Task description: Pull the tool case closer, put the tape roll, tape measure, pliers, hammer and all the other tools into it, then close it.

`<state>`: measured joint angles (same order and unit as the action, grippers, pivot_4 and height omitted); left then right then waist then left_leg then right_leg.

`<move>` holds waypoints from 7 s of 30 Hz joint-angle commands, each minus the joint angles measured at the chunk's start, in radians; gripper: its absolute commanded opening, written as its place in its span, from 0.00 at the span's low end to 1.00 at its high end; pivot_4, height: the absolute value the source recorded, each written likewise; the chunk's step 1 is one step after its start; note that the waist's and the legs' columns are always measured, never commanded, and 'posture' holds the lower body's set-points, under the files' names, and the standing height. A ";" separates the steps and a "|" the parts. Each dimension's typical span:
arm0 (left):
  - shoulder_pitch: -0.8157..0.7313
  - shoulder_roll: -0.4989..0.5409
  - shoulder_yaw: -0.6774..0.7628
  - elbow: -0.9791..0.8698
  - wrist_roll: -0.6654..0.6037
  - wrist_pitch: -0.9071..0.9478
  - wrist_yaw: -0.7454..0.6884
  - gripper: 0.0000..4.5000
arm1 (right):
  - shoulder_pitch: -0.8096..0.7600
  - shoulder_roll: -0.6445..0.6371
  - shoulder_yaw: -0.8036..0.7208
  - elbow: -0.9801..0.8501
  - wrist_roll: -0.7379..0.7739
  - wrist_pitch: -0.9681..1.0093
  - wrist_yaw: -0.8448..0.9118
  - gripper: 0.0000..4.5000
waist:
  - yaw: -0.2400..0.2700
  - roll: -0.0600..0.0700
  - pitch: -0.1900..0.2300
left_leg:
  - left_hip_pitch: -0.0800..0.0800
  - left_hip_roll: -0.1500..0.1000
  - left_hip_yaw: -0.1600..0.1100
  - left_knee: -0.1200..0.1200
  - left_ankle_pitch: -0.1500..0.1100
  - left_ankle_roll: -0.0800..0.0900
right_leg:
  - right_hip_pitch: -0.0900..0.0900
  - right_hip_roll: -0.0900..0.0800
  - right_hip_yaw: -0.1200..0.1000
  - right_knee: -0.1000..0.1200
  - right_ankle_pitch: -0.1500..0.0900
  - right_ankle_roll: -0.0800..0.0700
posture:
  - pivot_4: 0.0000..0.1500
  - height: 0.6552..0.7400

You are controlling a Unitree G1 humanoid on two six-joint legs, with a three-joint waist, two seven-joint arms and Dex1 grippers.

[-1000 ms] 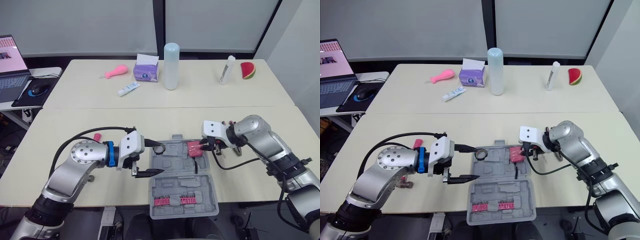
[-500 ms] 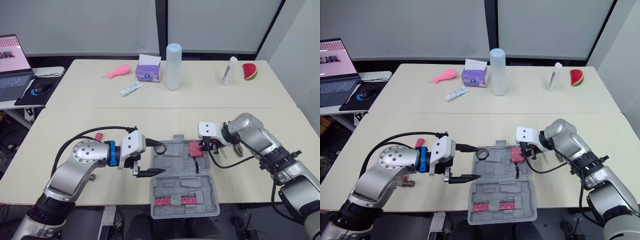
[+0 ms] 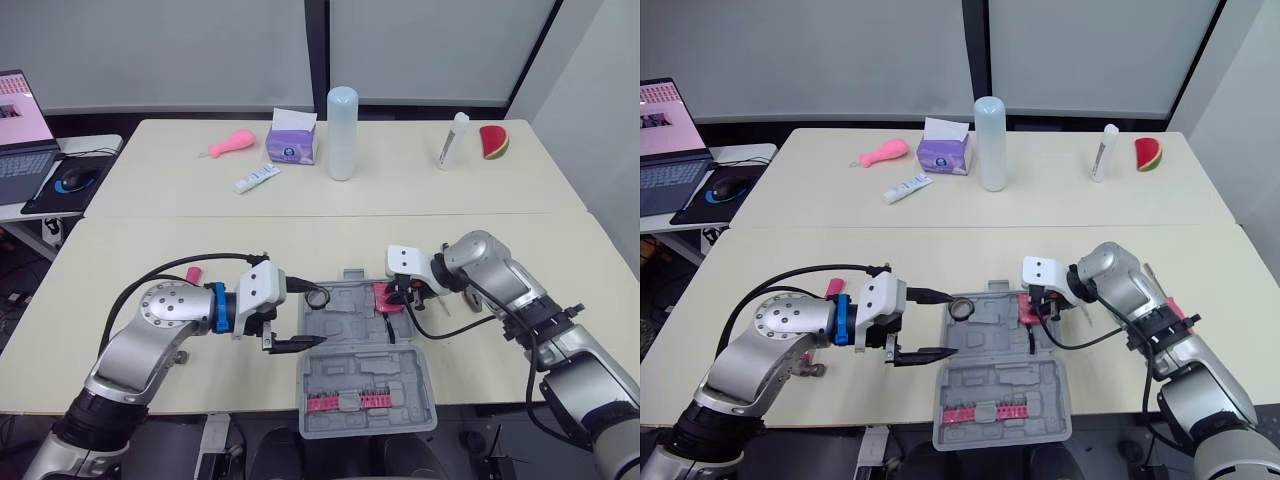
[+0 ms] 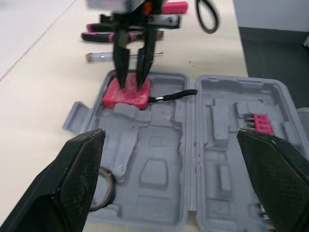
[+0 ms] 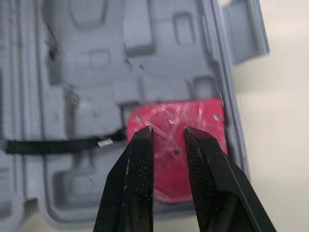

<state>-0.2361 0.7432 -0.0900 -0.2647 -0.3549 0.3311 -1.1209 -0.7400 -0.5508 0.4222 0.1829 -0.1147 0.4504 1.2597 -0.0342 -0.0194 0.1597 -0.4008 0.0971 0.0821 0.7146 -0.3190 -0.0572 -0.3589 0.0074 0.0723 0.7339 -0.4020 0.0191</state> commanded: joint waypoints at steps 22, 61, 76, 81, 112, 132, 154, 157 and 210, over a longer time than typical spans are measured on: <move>0.436 -0.192 0.634 0.190 -0.109 -0.145 0.416 1.00 | 1.047 0.210 -0.988 -0.738 0.253 -0.165 -0.688 0.21 | 0.005 -0.002 -0.001 | 0.002 -0.002 -0.001 -0.003 0.000 0.000 | 0.006 0.000 0.000 -0.006 0.000 0.000 | 1.00 0.62; 0.767 -0.153 0.675 0.008 -0.146 -0.111 0.316 1.00 | 1.331 0.188 -0.971 -0.754 0.389 -0.168 -0.767 0.99 | 0.005 -0.007 -0.009 | 0.003 -0.002 -0.001 -0.006 -0.001 -0.001 | 0.009 0.003 0.000 -0.009 0.000 0.000 | 1.00 0.62; 0.284 0.038 0.300 -0.173 -0.257 0.000 0.044 1.00 | 1.047 0.050 -0.747 -0.647 0.305 0.013 -0.827 0.99 | 0.008 -0.006 -0.009 | 0.003 -0.002 -0.001 -0.005 0.000 -0.001 | 0.011 0.007 0.001 -0.011 0.000 0.000 | 1.00 0.62; 0.145 0.058 0.216 -0.204 -0.299 0.089 0.020 1.00 | 0.917 0.063 -0.674 -0.520 0.260 0.037 -0.877 0.99 | 0.005 -0.003 -0.010 | 0.002 -0.003 0.000 -0.005 0.000 -0.001 | 0.010 0.007 0.003 -0.012 0.000 0.000 | 1.00 0.62; 0.079 0.021 0.148 -0.218 -0.287 0.121 0.040 1.00 | 0.626 0.174 -0.617 -0.103 0.249 -0.060 -0.958 0.41 | 0.006 -0.002 -0.009 | 0.002 -0.002 0.000 -0.004 0.000 -0.001 | 0.008 0.007 0.003 -0.011 0.000 0.000 | 1.00 0.62; 0.162 0.145 0.206 -0.016 -0.140 -0.116 -0.142 1.00 | 0.718 -0.179 -0.550 -0.610 0.308 -0.013 -0.608 0.28 | 0.003 0.007 -0.003 | 0.001 -0.002 0.001 -0.004 0.000 -0.001 | 0.006 0.007 0.005 -0.011 0.000 0.000 | 1.00 0.62; 0.201 0.191 0.184 0.073 -0.069 -0.263 -0.260 1.00 | 0.114 -0.223 0.115 -0.477 0.116 0.122 -0.146 0.28 | 0.002 0.005 0.000 | 0.001 0.000 0.000 -0.003 -0.001 0.000 | 0.003 0.001 0.001 -0.009 0.000 0.000 | 1.00 0.62; 0.206 0.189 0.187 0.064 -0.074 -0.254 -0.252 1.00 | 0.097 -0.185 0.139 -0.429 0.095 0.102 -0.139 0.28 | 0.003 0.004 0.000 | 0.001 0.000 0.000 -0.002 -0.001 0.000 | 0.002 0.000 0.000 -0.007 0.000 0.000 | 1.00 0.62; 0.221 0.157 0.179 0.023 -0.073 -0.214 -0.175 1.00 | 0.098 0.158 0.126 -0.094 0.009 -0.066 -0.233 0.03 | -0.004 0.003 -0.001 | 0.001 0.000 0.002 -0.001 0.000 0.000 | -0.003 0.000 0.000 0.000 0.000 0.000 | 1.00 0.62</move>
<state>-0.0211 0.8986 0.0774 -0.2220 -0.4213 0.1234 -1.2982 -0.6372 -0.4034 0.5426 0.0868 -0.0983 0.4128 1.0372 -0.0379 -0.0159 0.1591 -0.4000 0.0974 0.0839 0.7131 -0.3194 -0.0577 -0.3614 0.0077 0.0722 0.7341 -0.4020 0.0189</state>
